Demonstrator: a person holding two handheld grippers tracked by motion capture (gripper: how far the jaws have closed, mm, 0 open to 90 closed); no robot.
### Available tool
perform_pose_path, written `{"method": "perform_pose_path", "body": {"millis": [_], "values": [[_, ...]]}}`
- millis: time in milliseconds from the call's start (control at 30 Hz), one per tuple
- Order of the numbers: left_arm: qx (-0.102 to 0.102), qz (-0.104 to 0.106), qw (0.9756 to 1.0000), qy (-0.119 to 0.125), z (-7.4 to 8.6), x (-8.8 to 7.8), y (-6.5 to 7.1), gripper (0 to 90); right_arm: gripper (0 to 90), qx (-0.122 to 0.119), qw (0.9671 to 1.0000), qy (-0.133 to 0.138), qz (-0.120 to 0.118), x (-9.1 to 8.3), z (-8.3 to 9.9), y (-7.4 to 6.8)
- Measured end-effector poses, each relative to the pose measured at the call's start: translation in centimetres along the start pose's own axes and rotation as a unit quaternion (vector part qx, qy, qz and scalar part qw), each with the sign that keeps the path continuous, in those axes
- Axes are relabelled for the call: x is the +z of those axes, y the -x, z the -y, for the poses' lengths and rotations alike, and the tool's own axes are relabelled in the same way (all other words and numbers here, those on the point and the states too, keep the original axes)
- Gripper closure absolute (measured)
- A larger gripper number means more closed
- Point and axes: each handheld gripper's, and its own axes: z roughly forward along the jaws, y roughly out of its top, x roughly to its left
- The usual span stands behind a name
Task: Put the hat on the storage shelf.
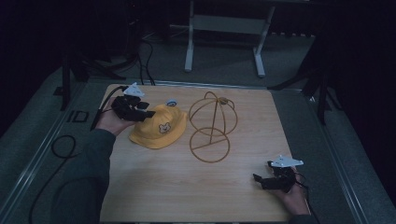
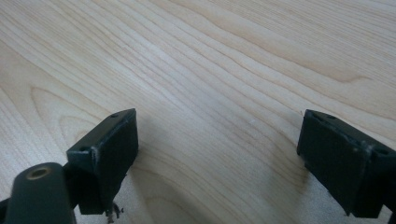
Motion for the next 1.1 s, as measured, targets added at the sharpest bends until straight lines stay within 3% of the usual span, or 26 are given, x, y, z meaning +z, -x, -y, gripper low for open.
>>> {"method": "perform_pose_path", "body": {"millis": [333, 633, 833, 933, 1033, 1100], "values": [[0.009, 0.003, 0.9998, -0.017, -2.2, 1.7, -0.4, 52.9, 12.4, 0.000, 1.0000, 0.000, 0.000, 0.0, 0.0, 0.0], [0.012, -0.002, 0.9983, -0.057, -2.2, 3.9, -1.0, 50.8, 12.4, 0.000, 1.0000, 0.000, 0.000, 0.0, 0.0, 0.0], [0.000, -0.016, 0.9968, -0.079, -1.7, 5.7, -1.6, 51.0, 12.4, 0.000, 1.0000, 0.000, 0.000, 0.0, 0.0, 0.0], [-0.007, -0.018, 0.9957, -0.091, -1.3, 6.3, -1.9, 56.8, 12.4, 0.001, 1.0000, 0.000, 0.000, 0.0, 0.0, 0.0], [-0.001, -0.023, 0.9941, -0.106, -1.0, 6.6, -1.9, 61.8, 12.4, 0.001, 1.0000, 0.000, 0.000, 0.0, 0.0, 0.0], [0.002, -0.024, 0.9936, -0.111, -1.0, 6.7, -1.8, 73.7, 12.4, 0.000, 1.0000, 0.001, 0.000, 0.0, 0.0, 0.0]]}}
